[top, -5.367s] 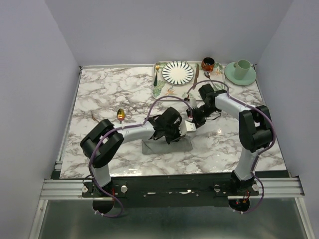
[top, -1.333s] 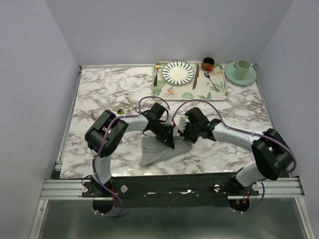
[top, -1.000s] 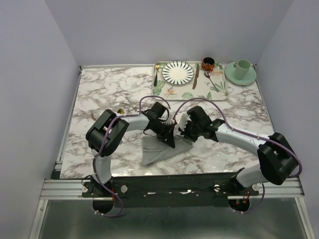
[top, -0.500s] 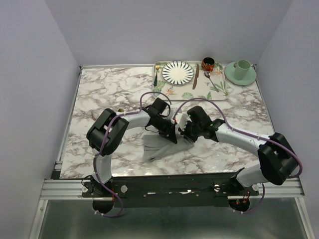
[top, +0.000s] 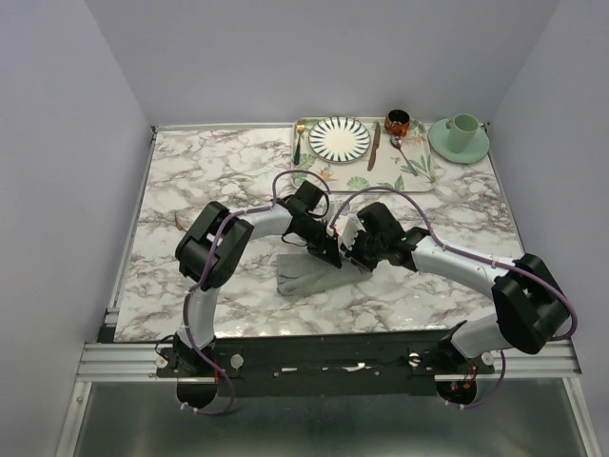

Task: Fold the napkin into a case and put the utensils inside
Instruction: Stuff the top corner of the smaller-rectangle-folded napkin into the folded napkin.

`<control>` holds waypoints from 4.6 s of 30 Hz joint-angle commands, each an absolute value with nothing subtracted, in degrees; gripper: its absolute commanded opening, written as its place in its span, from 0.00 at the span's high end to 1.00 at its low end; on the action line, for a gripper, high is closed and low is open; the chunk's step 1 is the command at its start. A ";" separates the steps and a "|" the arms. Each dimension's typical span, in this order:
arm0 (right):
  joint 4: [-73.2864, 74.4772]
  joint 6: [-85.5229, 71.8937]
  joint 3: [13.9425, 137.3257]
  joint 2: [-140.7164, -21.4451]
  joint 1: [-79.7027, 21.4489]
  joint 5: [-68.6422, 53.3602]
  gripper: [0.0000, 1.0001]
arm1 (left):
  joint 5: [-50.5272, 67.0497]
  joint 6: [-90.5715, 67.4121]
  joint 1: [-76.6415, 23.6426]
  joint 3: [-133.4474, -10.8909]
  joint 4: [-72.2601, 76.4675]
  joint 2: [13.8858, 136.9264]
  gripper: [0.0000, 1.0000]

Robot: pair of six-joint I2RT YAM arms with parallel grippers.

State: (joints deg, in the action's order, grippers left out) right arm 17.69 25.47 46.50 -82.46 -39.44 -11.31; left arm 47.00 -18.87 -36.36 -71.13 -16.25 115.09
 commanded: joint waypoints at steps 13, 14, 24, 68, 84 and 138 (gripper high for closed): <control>15.12 20.92 48.08 -86.92 -38.14 -6.06 0.99 | 48.95 -16.52 -34.72 -70.22 -16.00 116.47 1.00; 14.86 20.57 48.08 -87.45 -38.14 -6.06 0.99 | 49.83 -16.87 -34.89 -70.31 -15.65 115.85 1.00; 13.19 19.86 47.99 -86.23 -37.00 -7.64 0.99 | 52.03 -16.70 -35.51 -72.51 -14.24 113.28 1.00; 18.54 13.36 53.51 -88.76 -32.53 -9.60 0.99 | 48.34 -11.16 -34.54 -79.01 -21.01 124.54 1.00; 23.55 13.97 56.42 -91.05 -30.41 -14.41 0.75 | 48.34 -10.90 -34.63 -77.43 -19.17 123.67 1.00; 23.82 7.21 56.78 -93.16 -20.30 -31.29 0.99 | 51.77 -6.68 -35.95 -75.41 -10.28 115.83 1.00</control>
